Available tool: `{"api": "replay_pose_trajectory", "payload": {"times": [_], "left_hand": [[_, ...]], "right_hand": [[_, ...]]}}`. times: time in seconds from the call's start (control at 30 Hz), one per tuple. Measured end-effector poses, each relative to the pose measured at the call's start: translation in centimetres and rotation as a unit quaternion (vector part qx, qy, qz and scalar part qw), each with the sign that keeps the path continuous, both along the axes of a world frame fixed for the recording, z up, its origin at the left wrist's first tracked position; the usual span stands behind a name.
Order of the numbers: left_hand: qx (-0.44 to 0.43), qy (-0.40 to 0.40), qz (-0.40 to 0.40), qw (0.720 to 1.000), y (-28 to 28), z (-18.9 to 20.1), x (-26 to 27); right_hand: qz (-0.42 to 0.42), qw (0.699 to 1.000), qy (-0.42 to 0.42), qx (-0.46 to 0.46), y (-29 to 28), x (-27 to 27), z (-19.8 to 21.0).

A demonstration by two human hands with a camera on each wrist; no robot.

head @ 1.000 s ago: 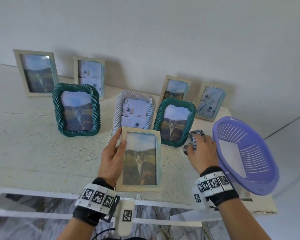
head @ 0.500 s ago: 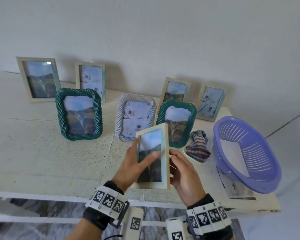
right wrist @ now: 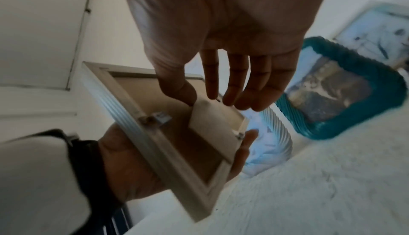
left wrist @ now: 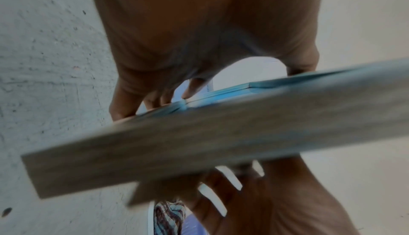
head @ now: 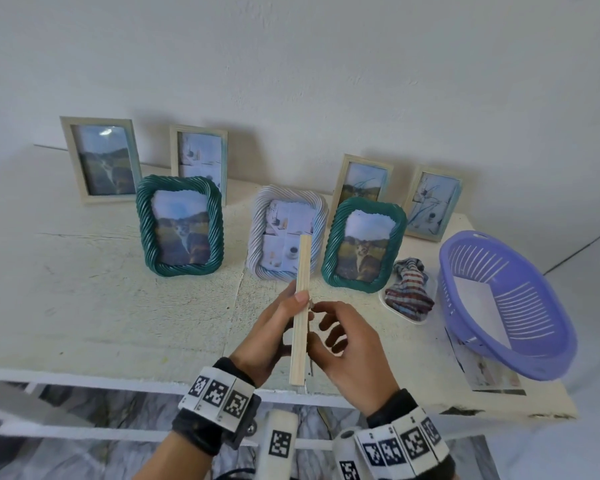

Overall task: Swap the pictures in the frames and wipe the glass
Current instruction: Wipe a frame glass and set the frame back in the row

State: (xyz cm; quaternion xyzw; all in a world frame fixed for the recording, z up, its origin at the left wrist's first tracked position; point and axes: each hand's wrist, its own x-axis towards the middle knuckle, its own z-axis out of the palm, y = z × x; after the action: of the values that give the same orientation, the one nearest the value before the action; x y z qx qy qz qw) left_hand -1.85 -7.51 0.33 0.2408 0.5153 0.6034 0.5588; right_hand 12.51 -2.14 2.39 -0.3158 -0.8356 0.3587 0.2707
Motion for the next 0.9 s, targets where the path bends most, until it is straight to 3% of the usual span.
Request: {"api": "replay_pose_trajectory", "payload": {"times": [0.13,0.27,0.33,0.4,0.47,0.57,0.67,0.8,0.9], "left_hand": [[-0.023,0.022,0.003,0.999,-1.1,0.6,-0.8],[-0.032,0.064,0.0,0.997,-1.8,1.1,-1.4],[-0.021,0.08,0.008,0.997,-2.2,1.6,-1.3],[-0.003,0.106,0.013,0.994,-2.7,1.8,-1.5],[0.009,0.123,0.016,0.992,-3.7,2.0,-2.1],[0.017,0.102,0.026,0.994,-5.0,2.5,-3.4],[-0.008,0.063,0.0,0.998,-5.4,3.8,-4.5],[-0.073,0.039,-0.07,0.994,-5.0,5.1,-5.7],[-0.08,0.048,-0.068,0.993,-4.1,6.5,-6.6]], "right_hand": [[-0.052,0.982,-0.066,0.171,0.3,0.2,0.7],[-0.112,0.95,-0.154,0.249,-0.7,-0.2,0.6],[-0.098,0.977,-0.093,0.165,-1.6,-0.7,0.8],[-0.078,0.995,0.015,-0.061,-2.2,-1.1,1.4],[-0.086,0.961,0.092,-0.247,-2.1,-1.3,1.6],[-0.116,0.892,0.169,-0.403,-1.9,-1.2,1.3],[-0.1,0.852,0.214,-0.468,-1.9,-1.1,1.4],[-0.042,0.849,0.211,-0.483,-1.7,-0.9,2.3],[-0.011,0.864,0.214,-0.455,-0.8,-1.3,3.2]]}}
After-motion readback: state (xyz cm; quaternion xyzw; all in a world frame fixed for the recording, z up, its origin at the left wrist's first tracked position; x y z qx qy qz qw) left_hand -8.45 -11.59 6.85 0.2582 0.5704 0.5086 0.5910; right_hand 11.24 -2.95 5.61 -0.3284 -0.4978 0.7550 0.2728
